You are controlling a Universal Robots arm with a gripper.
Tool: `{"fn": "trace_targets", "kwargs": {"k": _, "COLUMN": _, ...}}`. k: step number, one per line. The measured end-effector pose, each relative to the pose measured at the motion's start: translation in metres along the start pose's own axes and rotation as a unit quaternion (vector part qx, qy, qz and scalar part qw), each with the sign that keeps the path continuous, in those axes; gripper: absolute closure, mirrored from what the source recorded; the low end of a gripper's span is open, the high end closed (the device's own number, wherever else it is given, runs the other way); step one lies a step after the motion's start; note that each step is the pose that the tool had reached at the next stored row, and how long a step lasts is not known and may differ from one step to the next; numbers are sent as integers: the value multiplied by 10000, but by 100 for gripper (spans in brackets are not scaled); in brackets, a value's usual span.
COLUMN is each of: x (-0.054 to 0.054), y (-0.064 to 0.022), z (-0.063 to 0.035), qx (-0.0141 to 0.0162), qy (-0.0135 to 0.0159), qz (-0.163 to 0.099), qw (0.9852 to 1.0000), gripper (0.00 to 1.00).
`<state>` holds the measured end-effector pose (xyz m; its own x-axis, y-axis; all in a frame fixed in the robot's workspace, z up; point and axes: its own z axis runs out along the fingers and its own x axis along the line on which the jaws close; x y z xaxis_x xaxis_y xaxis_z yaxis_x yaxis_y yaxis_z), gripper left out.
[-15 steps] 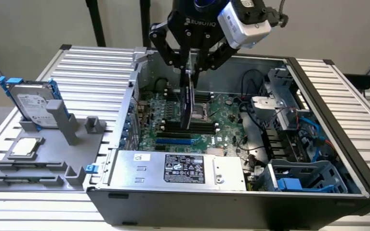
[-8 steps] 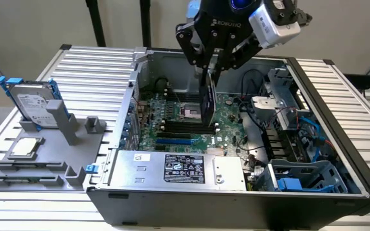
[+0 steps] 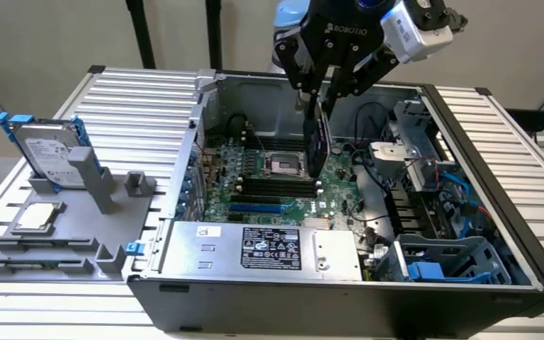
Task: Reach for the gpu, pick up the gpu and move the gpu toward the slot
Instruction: 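Pick up the gpu and move the gpu toward the slot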
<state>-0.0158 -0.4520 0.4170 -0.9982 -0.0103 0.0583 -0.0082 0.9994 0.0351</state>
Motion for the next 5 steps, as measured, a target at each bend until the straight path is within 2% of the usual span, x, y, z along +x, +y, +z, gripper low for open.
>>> {"fn": "trace_targets", "kwargs": {"k": 5, "x": 0, "y": 0, "z": 0, "qx": 0, "qy": 0, "qz": 0, "qw": 10000, "gripper": 74}}
